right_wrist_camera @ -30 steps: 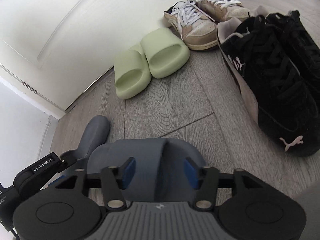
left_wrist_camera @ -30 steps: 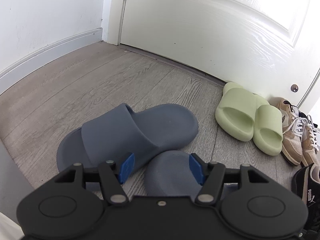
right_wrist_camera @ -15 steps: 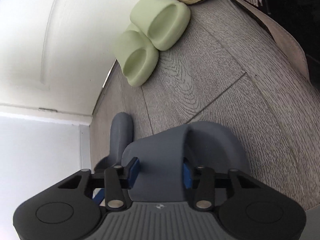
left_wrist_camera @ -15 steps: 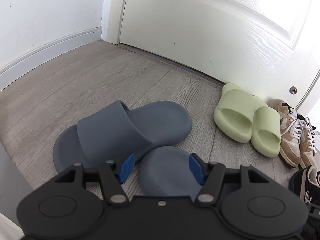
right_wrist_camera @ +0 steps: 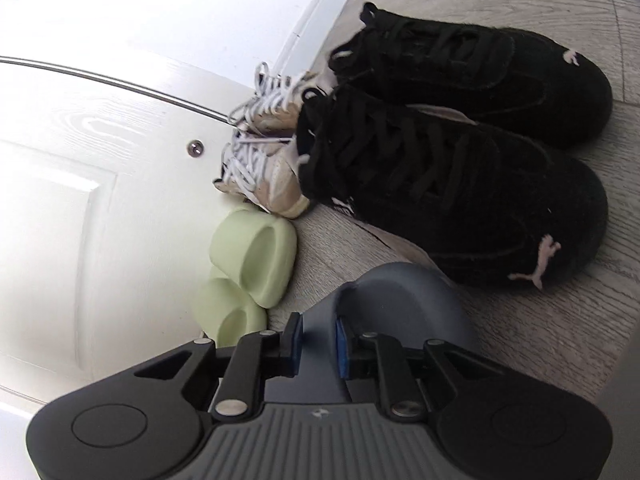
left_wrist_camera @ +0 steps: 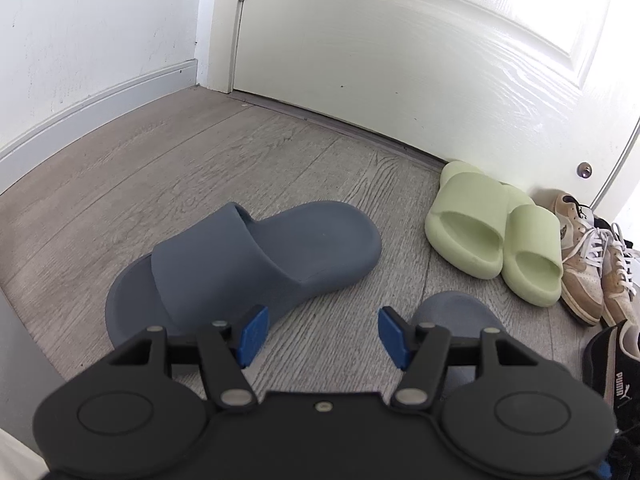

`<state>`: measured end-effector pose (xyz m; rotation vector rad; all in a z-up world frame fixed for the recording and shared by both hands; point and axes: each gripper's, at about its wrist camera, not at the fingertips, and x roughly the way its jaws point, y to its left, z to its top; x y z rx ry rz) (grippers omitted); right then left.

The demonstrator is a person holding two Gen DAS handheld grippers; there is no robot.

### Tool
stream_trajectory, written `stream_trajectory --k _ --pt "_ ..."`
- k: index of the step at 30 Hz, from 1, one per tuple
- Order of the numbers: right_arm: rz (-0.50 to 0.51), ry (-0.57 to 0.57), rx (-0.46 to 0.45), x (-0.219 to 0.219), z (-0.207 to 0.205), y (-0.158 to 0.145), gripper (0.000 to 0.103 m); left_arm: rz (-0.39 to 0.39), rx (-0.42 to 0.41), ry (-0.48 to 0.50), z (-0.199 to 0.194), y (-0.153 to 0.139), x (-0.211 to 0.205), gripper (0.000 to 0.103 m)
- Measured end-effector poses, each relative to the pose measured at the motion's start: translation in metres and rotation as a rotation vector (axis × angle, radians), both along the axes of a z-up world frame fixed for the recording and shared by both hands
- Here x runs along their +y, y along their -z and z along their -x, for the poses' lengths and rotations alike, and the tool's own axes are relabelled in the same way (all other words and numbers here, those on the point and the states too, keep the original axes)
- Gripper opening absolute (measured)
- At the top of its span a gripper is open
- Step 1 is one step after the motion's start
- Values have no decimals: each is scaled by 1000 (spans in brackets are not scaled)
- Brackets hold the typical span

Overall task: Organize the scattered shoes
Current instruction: 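Swing the held grey slide around and align it beside the green slides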

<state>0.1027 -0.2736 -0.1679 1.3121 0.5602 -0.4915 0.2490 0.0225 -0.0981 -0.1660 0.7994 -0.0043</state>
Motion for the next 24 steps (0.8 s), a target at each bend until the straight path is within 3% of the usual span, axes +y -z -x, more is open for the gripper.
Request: stream_trajectory --k 3,6,10,17,19,20,21,24 --pt "-58 -88 -4 7 -4 1 31 -1 2 1 0 0 0 61" --pt "-110 -253 22 17 -14 1 49 5 7 -4 -1 1 2 61" --pt "-108 -564 103 39 -27 -13 49 25 11 -13 -2 1 5 61" --pt "279 -702 95 33 -43 -72 68 48 19 -15 -4 1 7 61" --pt "461 -808 126 36 -66 -84 79 47 17 -15 -4 1 6 61" --pt "493 -831 139 31 -73 -84 80 47 16 -16 -4 1 6 61" --pt "590 -919 176 35 -89 -83 80 47 15 -16 -4 1 6 61" --pt "660 -1144 157 38 -110 -73 80 43 20 -19 -5 2 5 61"
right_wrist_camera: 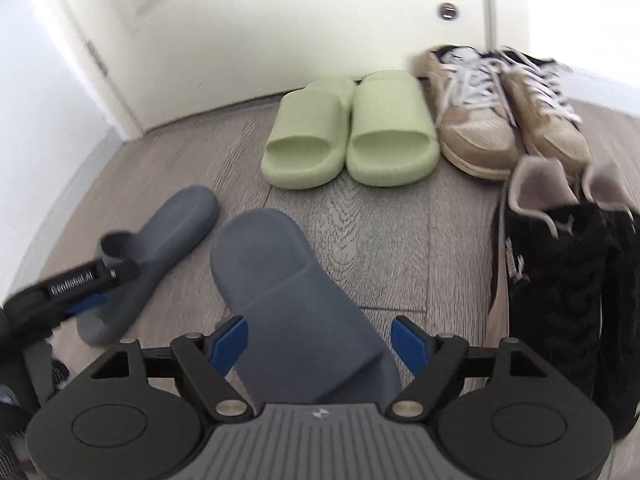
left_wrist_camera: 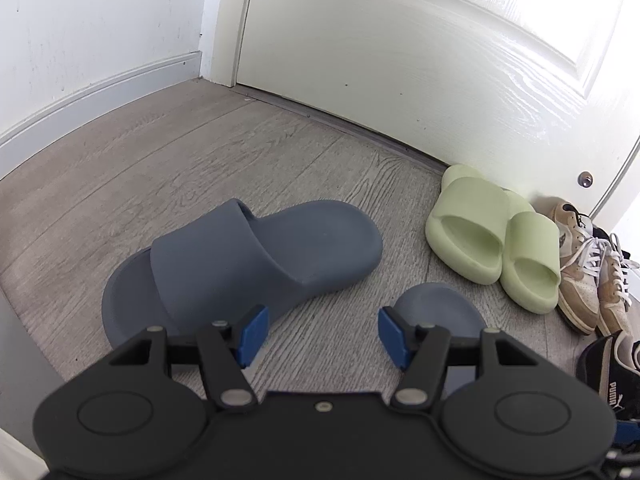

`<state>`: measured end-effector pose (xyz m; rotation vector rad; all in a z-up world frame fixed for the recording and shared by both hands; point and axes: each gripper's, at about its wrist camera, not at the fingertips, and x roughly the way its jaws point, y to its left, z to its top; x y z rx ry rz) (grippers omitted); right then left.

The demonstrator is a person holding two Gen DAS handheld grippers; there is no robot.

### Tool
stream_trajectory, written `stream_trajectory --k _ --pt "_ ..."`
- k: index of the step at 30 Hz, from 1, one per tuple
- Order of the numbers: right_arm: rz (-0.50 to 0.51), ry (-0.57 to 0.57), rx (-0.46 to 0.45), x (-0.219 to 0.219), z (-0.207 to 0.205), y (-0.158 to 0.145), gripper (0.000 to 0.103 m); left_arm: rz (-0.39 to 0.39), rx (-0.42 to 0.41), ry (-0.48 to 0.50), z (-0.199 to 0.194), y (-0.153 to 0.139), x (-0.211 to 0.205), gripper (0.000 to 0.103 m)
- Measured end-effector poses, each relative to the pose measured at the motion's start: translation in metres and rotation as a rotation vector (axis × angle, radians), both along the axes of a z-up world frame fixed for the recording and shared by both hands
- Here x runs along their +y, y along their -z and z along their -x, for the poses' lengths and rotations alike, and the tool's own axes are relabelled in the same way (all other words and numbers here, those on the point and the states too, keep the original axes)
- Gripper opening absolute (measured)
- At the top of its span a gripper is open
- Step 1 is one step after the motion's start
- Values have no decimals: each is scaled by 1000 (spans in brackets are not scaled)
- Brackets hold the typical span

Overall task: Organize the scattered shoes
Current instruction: 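Swing the held grey slide around and align it beside the green slides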

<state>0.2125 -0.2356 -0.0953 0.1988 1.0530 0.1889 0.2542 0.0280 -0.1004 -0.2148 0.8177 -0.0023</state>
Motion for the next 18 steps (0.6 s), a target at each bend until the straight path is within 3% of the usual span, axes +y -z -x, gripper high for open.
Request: stream_trajectory --k 3,5,8,10,13,18 --pt "47 -181 16 14 3 10 83 -1 4 -3 -1 1 0 61" --pt "171 -234 -27 33 14 14 85 1 2 -2 -1 1 0 61" --pt "211 -274 -40 42 15 19 86 -9 -2 6 0 0 -2 61" --pt "217 -295 -17 45 9 26 95 -17 -5 10 1 0 -3 61" --pt "255 -324 -18 50 -1 36 99 -32 -10 16 3 -1 -5 61" --pt "241 -285 -8 51 -15 48 102 -38 -6 17 2 0 -5 61"
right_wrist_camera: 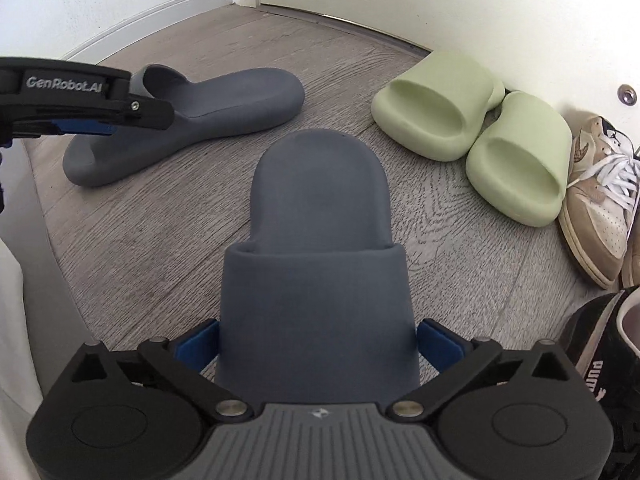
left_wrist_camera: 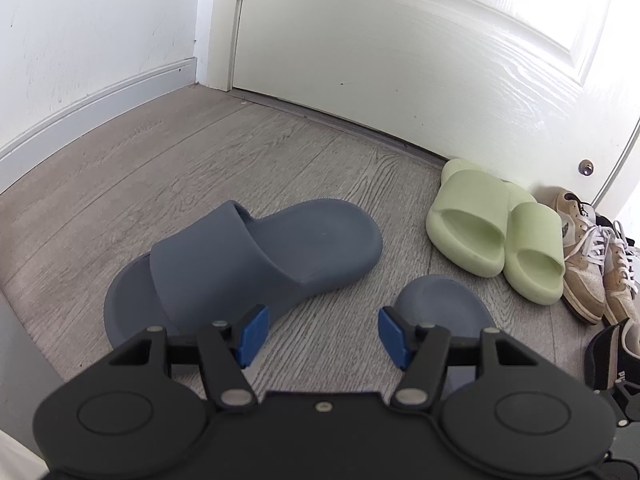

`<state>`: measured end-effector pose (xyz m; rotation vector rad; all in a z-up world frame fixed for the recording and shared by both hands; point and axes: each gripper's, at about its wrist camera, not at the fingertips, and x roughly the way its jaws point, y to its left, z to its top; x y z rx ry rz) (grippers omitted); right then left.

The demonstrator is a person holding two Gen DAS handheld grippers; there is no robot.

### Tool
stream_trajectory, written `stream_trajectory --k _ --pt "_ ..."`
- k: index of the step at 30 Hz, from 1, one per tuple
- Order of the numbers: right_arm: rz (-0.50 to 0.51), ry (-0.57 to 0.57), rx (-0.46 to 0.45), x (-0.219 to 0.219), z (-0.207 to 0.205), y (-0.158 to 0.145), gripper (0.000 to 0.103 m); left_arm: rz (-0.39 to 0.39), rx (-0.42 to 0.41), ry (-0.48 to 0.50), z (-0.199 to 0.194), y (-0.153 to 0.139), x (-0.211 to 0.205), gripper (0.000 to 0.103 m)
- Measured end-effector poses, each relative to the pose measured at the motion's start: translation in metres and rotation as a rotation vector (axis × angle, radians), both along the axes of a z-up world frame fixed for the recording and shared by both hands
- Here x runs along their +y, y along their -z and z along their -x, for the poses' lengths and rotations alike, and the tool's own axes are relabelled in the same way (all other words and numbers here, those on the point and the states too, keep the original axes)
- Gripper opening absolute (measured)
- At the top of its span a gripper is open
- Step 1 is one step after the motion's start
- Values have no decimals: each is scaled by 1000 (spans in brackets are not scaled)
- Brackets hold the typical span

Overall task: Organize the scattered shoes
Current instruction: 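Swing the held grey slide around and align it beside the green slides, then lower the grey slide and open the right tool while the left tool grasps the other grey slide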

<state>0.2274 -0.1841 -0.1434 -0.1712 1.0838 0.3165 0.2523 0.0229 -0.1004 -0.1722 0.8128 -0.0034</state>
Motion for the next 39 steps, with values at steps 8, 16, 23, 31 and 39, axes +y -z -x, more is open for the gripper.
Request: stream_trajectory --k 8,16,23,31,39 --pt "-2 286 -31 1 6 -1 101 6 3 1 0 -1 1 61" --pt "39 675 -44 -37 22 -2 102 8 2 4 -1 -1 0 61" --pt "148 604 -146 -21 32 -15 103 1 14 -14 -2 0 2 61" --pt "-12 688 -269 -34 63 -45 103 4 -53 -129 1 -16 27 63" --pt "-133 723 -229 -43 59 -42 103 209 92 -400 -29 5 97 84"
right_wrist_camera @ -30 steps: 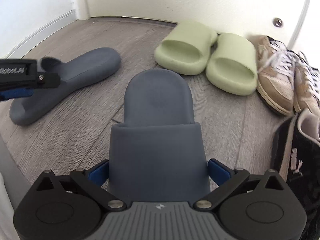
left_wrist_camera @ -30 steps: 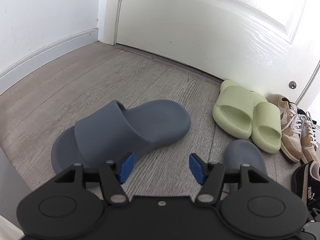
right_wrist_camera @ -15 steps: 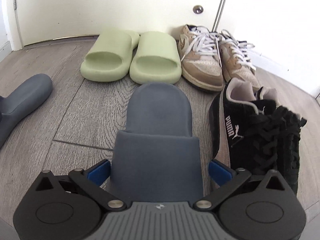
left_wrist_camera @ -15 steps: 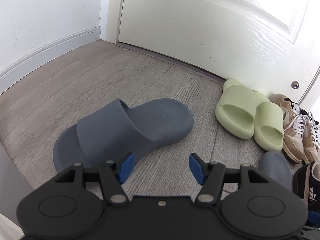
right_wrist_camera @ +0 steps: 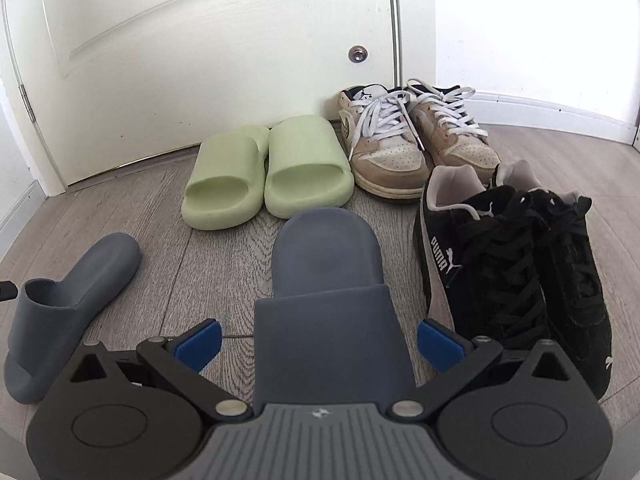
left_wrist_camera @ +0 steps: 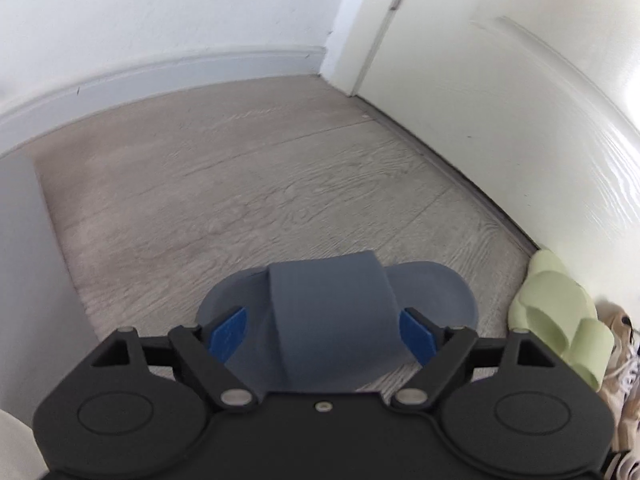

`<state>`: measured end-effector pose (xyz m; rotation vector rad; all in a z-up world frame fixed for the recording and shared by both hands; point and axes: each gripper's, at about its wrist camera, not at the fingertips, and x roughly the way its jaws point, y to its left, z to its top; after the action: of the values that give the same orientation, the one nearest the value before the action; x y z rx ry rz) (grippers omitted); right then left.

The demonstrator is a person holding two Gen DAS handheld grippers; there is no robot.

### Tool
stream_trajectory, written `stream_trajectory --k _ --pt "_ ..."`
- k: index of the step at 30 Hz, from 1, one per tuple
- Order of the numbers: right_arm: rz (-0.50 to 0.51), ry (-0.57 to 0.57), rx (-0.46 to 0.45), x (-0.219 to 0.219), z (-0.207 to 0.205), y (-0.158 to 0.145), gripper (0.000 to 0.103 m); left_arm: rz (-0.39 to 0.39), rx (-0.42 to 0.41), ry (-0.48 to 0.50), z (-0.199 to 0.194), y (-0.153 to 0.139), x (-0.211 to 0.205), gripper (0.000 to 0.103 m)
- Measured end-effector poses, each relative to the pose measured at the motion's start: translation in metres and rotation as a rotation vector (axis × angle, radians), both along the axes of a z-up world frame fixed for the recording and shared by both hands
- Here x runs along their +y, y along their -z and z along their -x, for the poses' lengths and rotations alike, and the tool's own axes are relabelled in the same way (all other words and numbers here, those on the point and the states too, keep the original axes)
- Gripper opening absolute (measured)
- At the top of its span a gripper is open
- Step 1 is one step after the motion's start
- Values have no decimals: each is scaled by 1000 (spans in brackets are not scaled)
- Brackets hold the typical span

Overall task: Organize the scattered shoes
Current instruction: 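Lower the grey slide and open the right tool while the left tool grasps the other grey slide, then carry the second grey slide toward the right tool with the left tool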

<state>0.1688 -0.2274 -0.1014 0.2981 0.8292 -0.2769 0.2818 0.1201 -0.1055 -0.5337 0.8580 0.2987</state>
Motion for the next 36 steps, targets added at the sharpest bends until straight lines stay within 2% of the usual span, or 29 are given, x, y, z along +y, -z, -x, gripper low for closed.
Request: stream_trajectory --k 3,6,16,19,21,23,26,28,30,32,33,36 --pt "-21 -3 -4 -1 0 0 103 182 19 -82 -3 16 24 86" --pt "-33 0 -6 0 0 0 103 274 15 -111 -5 24 33 86" --pt "-56 -49 -27 6 0 -1 103 245 -17 -36 -5 12 18 86" --pt "-58 -178 -71 25 -7 -6 103 243 -32 -40 3 3 21 86" --pt "-18 -318 -91 50 -16 -8 103 207 -15 -25 2 -1 20 86" --pt "6 -391 -102 67 -20 -8 103 187 1 -23 2 -6 23 86" --pt "30 -565 -130 102 -34 -3 103 185 -30 -41 7 -19 35 86" --pt "74 -649 -143 124 -45 2 103 126 -32 -35 9 -31 42 86" --pt "142 -746 -162 161 -64 11 103 13 -36 -3 12 -42 46 86" --pt "163 -806 -176 189 -75 20 103 -48 -36 -13 15 -42 51 86" --pt "174 -828 -188 200 -79 23 103 -57 -33 -25 15 -40 54 86" --pt "241 -892 -221 233 -86 31 103 44 -22 -59 11 -31 68 86"
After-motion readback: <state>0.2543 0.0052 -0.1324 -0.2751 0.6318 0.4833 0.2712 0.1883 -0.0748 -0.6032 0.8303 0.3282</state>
